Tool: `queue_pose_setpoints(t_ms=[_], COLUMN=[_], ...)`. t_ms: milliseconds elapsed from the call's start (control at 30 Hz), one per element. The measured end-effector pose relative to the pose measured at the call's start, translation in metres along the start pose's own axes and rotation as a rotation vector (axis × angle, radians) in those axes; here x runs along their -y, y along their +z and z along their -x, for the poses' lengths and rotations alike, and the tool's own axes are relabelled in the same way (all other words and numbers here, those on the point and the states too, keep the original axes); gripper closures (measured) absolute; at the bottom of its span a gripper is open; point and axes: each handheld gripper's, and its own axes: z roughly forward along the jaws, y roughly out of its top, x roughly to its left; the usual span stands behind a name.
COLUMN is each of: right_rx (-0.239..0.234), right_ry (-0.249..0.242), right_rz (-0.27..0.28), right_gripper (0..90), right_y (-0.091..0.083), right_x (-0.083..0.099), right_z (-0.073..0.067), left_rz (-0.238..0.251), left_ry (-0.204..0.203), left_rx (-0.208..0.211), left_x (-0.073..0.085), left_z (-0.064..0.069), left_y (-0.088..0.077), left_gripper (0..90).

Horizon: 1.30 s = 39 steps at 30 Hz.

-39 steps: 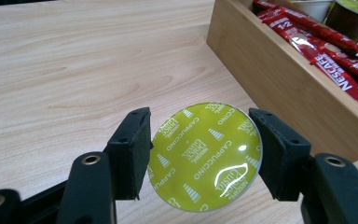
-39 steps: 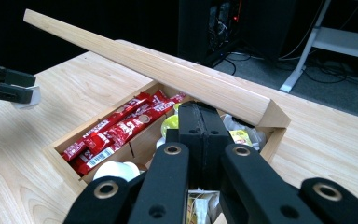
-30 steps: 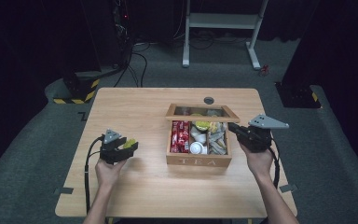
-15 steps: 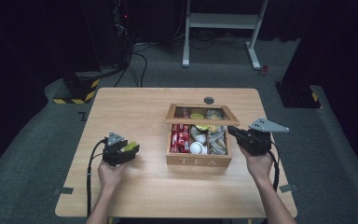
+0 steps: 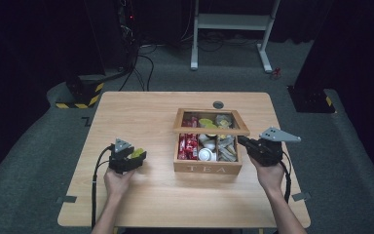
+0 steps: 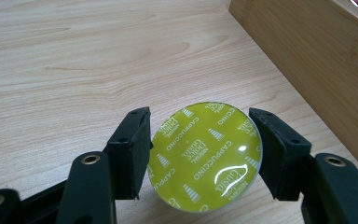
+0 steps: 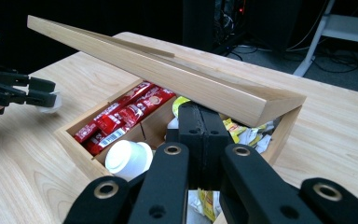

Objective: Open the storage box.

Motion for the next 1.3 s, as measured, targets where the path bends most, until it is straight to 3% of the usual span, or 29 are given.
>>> queue_pose_setpoints(t_ms=[800,967,1133,1300], right_rx=[-0.009,-0.012,-0.012,-0.012], right_ry=[0.015,0.020,0.017,0.018], right_rz=[-0.017,-0.012,-0.017,-0.018], right_gripper=[89.9,89.9,89.9,89.9], right_y=[0.001,0.001,0.001,0.001], right_x=[0.013,0.014,0.015,0.017], right_z=[-0.002,-0.002,-0.002,-0.002], left_rz=[-0.053,-0.042,-0.038,-0.024], left_ry=[0.032,0.001,-0.002,-0.020], left_rx=[-0.010,0.002,0.005,0.014], left_x=[0.006,0.008,0.009,0.010], left_z=[0.006,0.003,0.002,0.000], left_y=[0.017,0.017,0.016,0.012], left_gripper=[41.2,41.0,40.2,33.6])
